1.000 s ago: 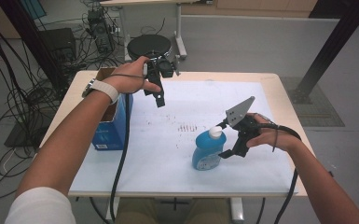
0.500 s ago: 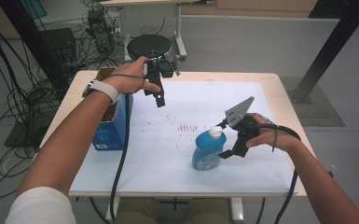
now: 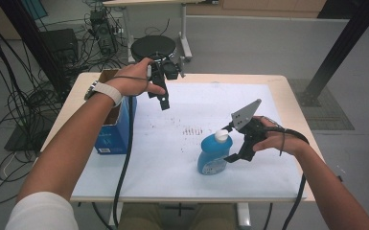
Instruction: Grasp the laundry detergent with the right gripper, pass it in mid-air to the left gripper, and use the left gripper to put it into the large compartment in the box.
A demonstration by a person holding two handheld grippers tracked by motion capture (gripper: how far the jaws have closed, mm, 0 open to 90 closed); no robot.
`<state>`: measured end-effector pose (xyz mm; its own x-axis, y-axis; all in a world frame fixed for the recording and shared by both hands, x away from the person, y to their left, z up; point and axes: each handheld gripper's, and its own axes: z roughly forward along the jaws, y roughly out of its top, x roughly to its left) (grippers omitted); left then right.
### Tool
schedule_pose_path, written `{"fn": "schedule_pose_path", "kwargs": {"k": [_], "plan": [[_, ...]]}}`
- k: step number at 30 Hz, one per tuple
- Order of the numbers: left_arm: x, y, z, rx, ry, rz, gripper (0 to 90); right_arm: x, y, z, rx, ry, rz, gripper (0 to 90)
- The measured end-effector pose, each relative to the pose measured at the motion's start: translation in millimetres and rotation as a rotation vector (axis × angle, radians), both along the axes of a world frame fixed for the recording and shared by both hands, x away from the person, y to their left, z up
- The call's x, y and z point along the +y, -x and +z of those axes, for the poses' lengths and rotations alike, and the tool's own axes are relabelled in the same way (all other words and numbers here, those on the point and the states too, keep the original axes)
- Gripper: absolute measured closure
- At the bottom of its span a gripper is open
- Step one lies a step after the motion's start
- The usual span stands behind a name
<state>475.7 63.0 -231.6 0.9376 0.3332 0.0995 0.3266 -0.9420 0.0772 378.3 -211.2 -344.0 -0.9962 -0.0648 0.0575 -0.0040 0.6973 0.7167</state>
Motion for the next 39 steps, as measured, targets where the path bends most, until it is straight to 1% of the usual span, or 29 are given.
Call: {"fn": "schedule_pose_path", "kwargs": {"k": [5, 6, 7, 9, 39], "plan": [[0.3, -0.4, 0.0, 0.001, -0.001, 0.0, 10.7, 0.3, -0.2, -0.2, 0.002, -0.001, 0.0, 4.2], [0.0, -0.7, 0.6, 0.002, -0.009, -0.005, 10.7, 0.1, -0.4, -0.1, 0.003, -0.002, -0.001, 4.2], [0.3, -0.4, -0.1, 0.001, -0.002, 0.0, 10.8, 0.1, -1.0, 0.0, -0.004, -0.003, 0.005, 4.2], [0.5, -0.4, -0.1, -0.001, 0.001, 0.003, 10.8, -0.2, -0.6, 0.0, 0.002, -0.003, -0.001, 4.3], [1.0, -0.5, 0.5, 0.0, -0.001, 0.0, 10.7, 0.6, -0.7, -0.2, 0.0, -0.005, -0.002, 4.1]]}}
